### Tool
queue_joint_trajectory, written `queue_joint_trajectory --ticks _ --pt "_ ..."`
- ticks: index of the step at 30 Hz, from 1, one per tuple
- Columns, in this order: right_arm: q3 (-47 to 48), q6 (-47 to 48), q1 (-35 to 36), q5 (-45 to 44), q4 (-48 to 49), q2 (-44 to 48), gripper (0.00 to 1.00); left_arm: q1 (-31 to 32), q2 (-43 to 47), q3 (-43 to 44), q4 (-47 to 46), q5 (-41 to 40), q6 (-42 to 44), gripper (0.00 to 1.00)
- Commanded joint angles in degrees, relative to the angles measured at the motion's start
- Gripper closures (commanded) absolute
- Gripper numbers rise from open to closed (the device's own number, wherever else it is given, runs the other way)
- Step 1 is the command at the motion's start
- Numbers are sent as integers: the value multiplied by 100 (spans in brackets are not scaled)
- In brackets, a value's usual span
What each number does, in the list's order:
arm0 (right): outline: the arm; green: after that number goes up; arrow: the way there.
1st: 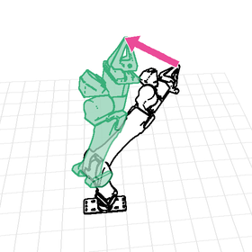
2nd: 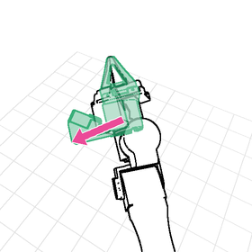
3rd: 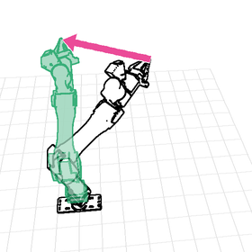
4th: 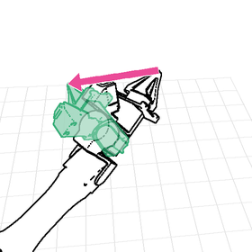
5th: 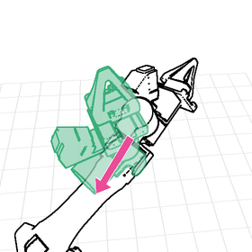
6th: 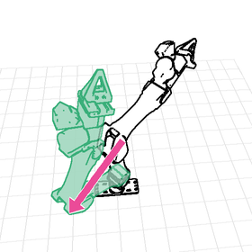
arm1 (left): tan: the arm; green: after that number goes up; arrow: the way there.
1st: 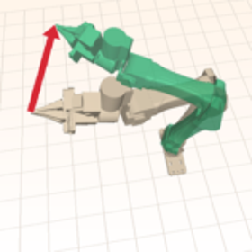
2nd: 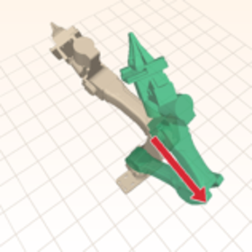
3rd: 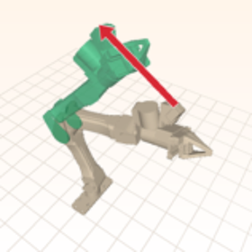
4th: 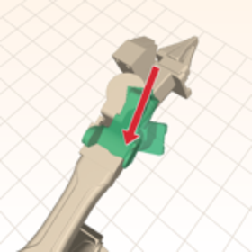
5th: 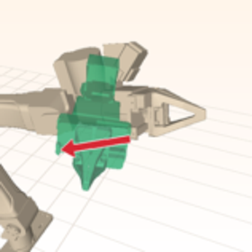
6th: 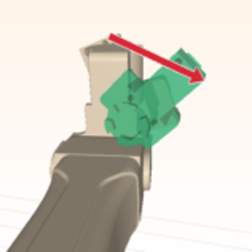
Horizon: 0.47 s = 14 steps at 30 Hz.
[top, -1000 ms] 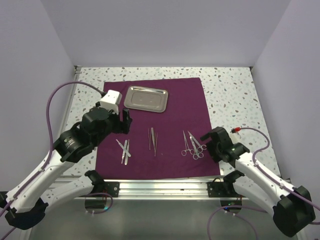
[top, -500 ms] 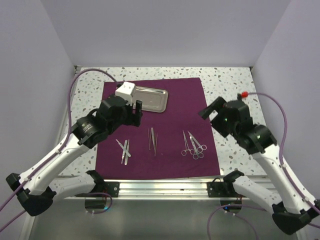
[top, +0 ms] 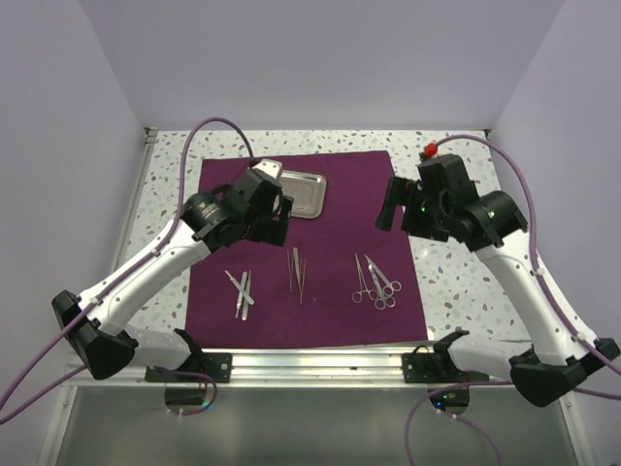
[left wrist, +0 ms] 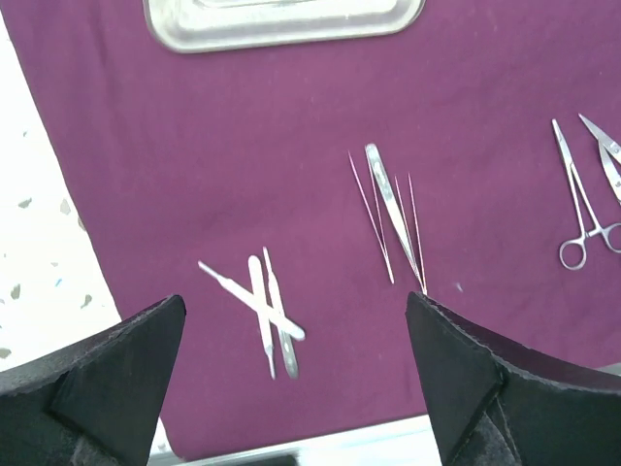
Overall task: Open and lay out the surgical kit
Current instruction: Reset both arms
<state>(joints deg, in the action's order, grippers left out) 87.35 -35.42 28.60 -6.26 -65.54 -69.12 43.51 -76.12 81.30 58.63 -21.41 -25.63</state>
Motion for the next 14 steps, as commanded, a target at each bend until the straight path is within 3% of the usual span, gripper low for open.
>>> queue_joint_trajectory --ticks 1,6,14 --pt "-463 343 14 353 -31 924 1 -26 308 18 385 49 -539 0" --pt "-1176 562 14 748 682 1577 2 -26 273 70 482 -3 -654 0" --pt "-870 799 14 1250 507 1393 2 -18 247 132 588 -153 -883 0"
